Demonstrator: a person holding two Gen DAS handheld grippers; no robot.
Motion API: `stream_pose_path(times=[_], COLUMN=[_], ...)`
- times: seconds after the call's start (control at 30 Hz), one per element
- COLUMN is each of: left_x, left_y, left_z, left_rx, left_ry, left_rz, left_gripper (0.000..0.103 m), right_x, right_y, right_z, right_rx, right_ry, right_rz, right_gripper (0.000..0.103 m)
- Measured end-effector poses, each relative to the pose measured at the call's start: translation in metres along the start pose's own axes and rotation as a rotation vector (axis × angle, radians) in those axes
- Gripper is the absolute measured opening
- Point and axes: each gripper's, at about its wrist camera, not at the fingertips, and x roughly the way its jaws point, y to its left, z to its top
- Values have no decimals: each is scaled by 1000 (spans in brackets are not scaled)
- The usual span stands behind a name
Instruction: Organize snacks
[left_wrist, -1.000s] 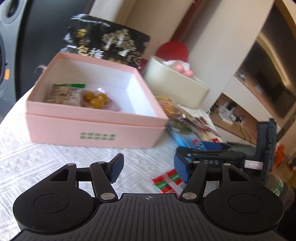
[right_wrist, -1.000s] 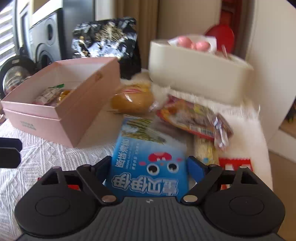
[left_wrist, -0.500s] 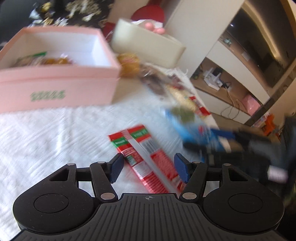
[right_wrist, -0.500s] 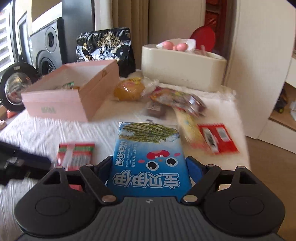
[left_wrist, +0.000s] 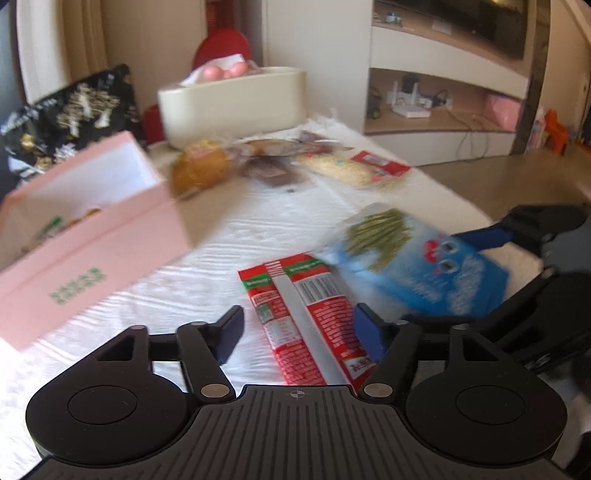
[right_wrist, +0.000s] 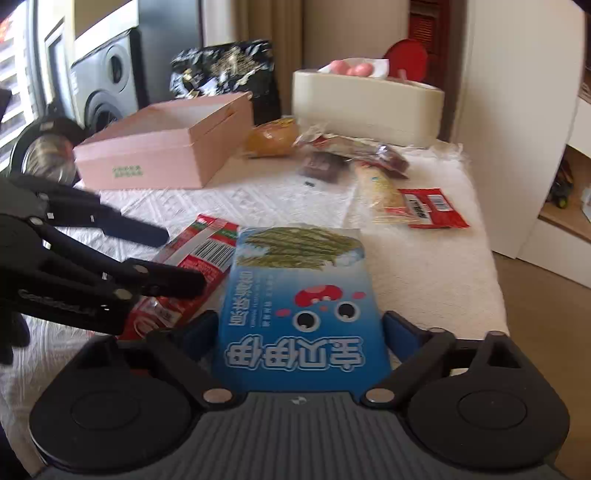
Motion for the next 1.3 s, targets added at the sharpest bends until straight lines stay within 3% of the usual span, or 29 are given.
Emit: stream_pose_path(times=[0.17,0.23,0.37,0.43,0.47,0.53,0.63,0.73,0.8,0.83,0.9,0.93,1.07,1.1,1.17,1.2,1.3], left_x=[-8,-10,-8,-3,0,5,12,12,9,7,4,3,3,3,5,5,5], left_y=[24,30,28,23,21,16,10,8,13,17,25,28,34,34,33,32,32], left_z=[-4,-4,-4,-2,-1,2,4,0,-5,-6,-9,-10,-10,-10,-9,-10,-12], left_rx=[-63,-109,-166,-150,-143,-122,-94,-69,-78,-93,-127,-143,-185,-187,-182,-180,-188], left_ry=[8,15,26,24,24,20,5,-3,-10,-13,-20,-26,-42,-46,-56,-63,-78], left_rz=[71,41,-8,-21,-26,-37,-35,-13,-10,-15,-20,-24,-51,-55,-55,-55,-56], left_gripper=[81,75,75,76,76,76,76,75,75,75,75,75,75,76,76,76,76], right_x=[-2,-2,-2,-6,-12,-27,-35,-14,14,28,53,61,50,46,43,46,64], right_y=[-2,-2,-2,-7,-12,-26,-52,-82,-92,-93,-90,-87,-70,-67,-64,-64,-74], right_z=[-2,-2,2,7,11,21,44,67,78,81,79,77,73,74,76,77,84], right_rx=[8,6,-25,-40,-20,35,110,207,175,137,85,74,26,23,-2,-18,51], right_ry=[9,25,48,65,47,-37,-145,-176,-137,-117,-85,-61,-78,-93,-121,-130,-59], right_rz=[11,24,43,88,114,124,29,-118,-236,-288,-340,-318,-96,-56,-83,-119,-210], right_gripper=[101,103,103,97,90,90,90,86,52,48,48,48,54,60,78,81,81])
